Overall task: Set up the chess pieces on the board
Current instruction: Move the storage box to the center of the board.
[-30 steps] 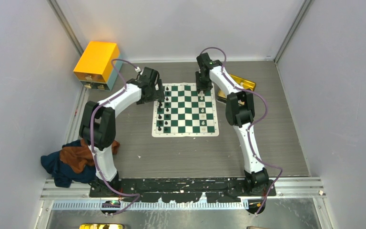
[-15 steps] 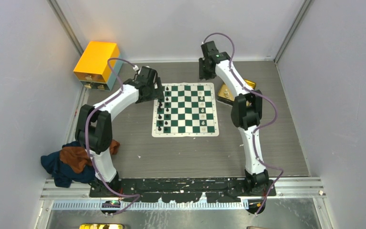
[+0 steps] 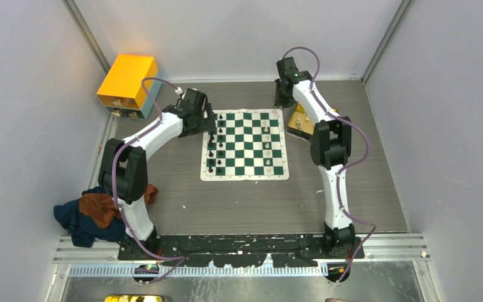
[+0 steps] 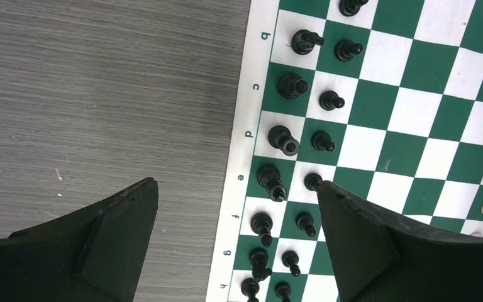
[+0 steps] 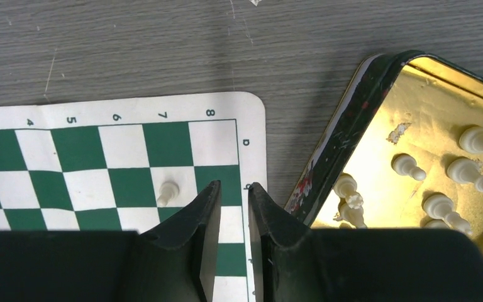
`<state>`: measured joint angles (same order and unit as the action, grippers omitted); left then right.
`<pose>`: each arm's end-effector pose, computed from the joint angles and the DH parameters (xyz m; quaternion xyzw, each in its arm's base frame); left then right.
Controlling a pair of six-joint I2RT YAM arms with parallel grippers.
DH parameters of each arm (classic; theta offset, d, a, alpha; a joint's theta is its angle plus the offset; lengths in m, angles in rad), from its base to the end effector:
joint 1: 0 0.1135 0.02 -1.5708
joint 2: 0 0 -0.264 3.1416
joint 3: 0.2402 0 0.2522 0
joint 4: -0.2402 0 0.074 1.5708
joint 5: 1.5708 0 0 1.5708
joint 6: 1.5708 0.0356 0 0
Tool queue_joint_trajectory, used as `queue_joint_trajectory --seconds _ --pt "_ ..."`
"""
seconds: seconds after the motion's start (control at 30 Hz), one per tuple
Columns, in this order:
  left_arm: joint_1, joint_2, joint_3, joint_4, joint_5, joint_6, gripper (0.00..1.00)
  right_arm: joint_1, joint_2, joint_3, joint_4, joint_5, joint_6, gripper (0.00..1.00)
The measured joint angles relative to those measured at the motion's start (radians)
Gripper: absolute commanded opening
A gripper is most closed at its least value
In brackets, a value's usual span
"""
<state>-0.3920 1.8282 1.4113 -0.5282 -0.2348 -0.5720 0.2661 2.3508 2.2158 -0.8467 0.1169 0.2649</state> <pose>0.3720 -0.1448 0.2364 -0.1208 0.9378 -0.0429 0.3225 0.5001 0.1320 0.2367 0.0164 0.9553 0.0221 0.2943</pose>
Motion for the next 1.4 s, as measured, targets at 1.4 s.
queue_joint_trajectory --seconds 1.4 --pt "0.000 0.000 -0.006 0.000 0.017 0.000 0.98 -0.106 0.103 -0.049 0.039 0.079 0.003 0.30"
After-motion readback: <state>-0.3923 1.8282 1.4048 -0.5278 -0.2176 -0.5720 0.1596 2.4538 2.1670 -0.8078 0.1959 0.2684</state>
